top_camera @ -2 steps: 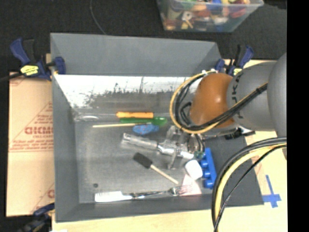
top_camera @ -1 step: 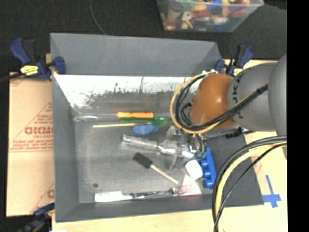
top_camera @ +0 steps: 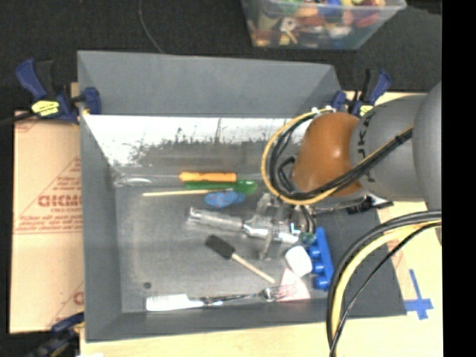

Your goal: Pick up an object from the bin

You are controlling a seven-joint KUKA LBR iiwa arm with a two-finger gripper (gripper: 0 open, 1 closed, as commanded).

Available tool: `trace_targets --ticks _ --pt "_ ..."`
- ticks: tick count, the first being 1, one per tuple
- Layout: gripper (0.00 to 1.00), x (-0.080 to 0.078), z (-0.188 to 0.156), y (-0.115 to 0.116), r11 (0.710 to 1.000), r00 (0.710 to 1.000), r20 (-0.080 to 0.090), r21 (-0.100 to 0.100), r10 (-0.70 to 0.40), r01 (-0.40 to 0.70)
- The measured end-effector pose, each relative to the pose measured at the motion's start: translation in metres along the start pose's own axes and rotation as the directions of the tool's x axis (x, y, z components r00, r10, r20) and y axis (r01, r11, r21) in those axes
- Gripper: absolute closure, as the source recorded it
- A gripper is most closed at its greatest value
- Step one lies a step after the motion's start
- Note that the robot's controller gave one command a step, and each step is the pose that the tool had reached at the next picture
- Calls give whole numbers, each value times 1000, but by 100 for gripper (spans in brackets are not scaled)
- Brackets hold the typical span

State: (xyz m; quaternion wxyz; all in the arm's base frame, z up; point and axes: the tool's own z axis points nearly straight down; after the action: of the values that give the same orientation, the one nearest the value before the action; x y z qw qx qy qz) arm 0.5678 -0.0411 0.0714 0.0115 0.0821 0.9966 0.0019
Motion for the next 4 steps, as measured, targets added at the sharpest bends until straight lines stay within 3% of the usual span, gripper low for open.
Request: trace_targets --ticks 1,3,4 --pt "100 -3 1 -2 1000 1000 4 1 -28 28" --pt "100 0 -11 -3 1000 1000 -5 2 -28 28" --pt "100 -4 -42 -2 1000 1000 6 1 -28 28"
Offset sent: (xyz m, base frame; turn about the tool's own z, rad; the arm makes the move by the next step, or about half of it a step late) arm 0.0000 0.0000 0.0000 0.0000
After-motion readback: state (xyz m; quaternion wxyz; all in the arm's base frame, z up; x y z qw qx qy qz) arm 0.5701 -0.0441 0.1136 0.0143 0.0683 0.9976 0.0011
